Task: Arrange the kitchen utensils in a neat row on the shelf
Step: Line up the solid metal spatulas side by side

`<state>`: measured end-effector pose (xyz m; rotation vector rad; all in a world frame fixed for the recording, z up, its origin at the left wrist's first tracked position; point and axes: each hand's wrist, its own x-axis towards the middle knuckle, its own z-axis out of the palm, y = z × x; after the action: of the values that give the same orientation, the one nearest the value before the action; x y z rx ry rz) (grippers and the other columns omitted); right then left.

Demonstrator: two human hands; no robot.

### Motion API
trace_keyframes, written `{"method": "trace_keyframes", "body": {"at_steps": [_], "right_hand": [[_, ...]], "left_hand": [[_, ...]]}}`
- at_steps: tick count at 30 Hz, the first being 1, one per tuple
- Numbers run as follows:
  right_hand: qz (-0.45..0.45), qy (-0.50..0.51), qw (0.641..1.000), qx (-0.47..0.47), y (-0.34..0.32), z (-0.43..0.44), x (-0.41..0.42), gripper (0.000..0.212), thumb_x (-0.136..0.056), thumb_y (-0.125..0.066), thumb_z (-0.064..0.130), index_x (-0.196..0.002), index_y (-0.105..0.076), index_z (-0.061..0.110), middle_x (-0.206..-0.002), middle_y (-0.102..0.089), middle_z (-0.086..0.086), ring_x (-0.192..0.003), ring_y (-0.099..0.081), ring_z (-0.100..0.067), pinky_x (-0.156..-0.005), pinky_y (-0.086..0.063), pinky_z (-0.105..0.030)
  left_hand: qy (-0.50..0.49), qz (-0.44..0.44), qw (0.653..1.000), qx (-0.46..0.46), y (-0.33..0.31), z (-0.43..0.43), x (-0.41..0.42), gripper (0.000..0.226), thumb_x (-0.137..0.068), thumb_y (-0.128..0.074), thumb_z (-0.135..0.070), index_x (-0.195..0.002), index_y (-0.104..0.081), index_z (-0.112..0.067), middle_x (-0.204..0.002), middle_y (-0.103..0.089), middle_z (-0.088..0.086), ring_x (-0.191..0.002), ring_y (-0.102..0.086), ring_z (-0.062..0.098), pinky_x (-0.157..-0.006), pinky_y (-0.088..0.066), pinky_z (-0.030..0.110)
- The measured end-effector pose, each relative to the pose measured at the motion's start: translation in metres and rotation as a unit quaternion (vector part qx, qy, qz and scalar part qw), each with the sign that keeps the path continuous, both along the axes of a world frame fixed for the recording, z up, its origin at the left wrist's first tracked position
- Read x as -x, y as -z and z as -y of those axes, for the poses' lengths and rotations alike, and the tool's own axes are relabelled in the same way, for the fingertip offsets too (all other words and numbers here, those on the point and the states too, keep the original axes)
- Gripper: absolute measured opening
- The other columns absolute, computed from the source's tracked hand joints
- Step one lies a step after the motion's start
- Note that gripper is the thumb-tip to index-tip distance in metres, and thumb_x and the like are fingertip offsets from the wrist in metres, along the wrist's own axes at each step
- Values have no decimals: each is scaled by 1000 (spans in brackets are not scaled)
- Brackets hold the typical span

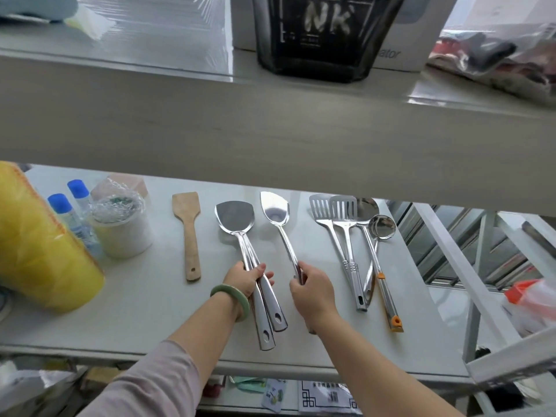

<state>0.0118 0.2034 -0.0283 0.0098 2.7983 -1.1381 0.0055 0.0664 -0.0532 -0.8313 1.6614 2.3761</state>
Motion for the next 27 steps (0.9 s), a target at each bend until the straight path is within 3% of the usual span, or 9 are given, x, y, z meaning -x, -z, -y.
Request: {"method": "trace_keyframes", "body": {"at_steps": [4,7,10,13,14,16,19,23,27], "right_hand": [[28,21,998,49,-11,0,-5,34,-89,-55,16,-122,-57,5,-111,-67,-16,-105,-60,-30,-90,-46,-35],[31,49,997,53,-15,-8,-1,32,-90,-54,18,-117,-58,2,-108,-66,-17,-104,-59,-32,-89,-45,-37],[43,69,996,42,-16,-20,8,33,-87,-52,15,-118,-57,4,-98,-62,-12,-94,-57,-29,-76,-43,-31],[48,82,994,50,-16,-30,16,45,-83,-48,11,-128,-50,4,-114,-59,-16,-100,-58,-28,-80,-49,-33],[44,79,995,52,-15,-33,18,43,-82,-47,9,-125,-52,6,-112,-58,-17,-95,-57,-27,-76,-49,-32],[35,79,996,25,-11,-40,22,14,-81,-45,5,-83,-56,13,-91,-53,-17,-75,-47,-25,-54,-36,-22],[18,86,996,-1,-6,-51,26,29,-81,-45,3,-60,-32,19,-81,-48,-14,-72,-40,-24,-52,-26,-24],[6,41,998,-41,-5,-58,25,12,-80,-44,3,-79,-54,9,-94,-58,-17,-89,-49,-29,-71,-32,-26],[-3,-13,997,-73,-5,-63,25,27,-80,-46,5,-102,-61,6,-106,-58,-13,-102,-49,-27,-79,-34,-25]], "left_hand": [[59,7,998,26,-3,-17,11,13,-90,-56,-7,-98,-50,1,-83,-67,16,-70,-69,23,-67,-58,38],[123,14,980,157,-2,-33,23,31,-86,-61,-17,-109,-55,2,-100,-69,20,-91,-67,34,-90,-52,49],[174,13,957,231,-4,-51,33,35,-86,-62,-20,-115,-56,-2,-113,-66,18,-103,-63,34,-96,-49,46],[194,19,947,254,-9,-69,41,40,-84,-62,-18,-120,-52,-4,-119,-63,17,-107,-61,31,-98,-47,44],[194,23,943,268,-10,-75,44,47,-83,-64,-20,-124,-47,-4,-123,-60,16,-110,-59,32,-99,-46,43],[191,36,937,291,-11,-85,49,61,-82,-65,-24,-132,-37,-5,-131,-53,16,-118,-53,33,-102,-43,41],[194,53,924,324,-12,-101,56,57,-86,-61,-25,-130,-34,-2,-129,-52,18,-116,-52,33,-93,-41,36],[203,56,898,385,-18,-113,65,39,-93,-45,-19,-126,-38,-2,-124,-55,20,-112,-54,34,-86,-42,35],[206,71,860,461,-16,-116,71,36,-91,-41,-25,-118,-49,-3,-127,-50,19,-114,-52,35,-96,-44,40]]}}
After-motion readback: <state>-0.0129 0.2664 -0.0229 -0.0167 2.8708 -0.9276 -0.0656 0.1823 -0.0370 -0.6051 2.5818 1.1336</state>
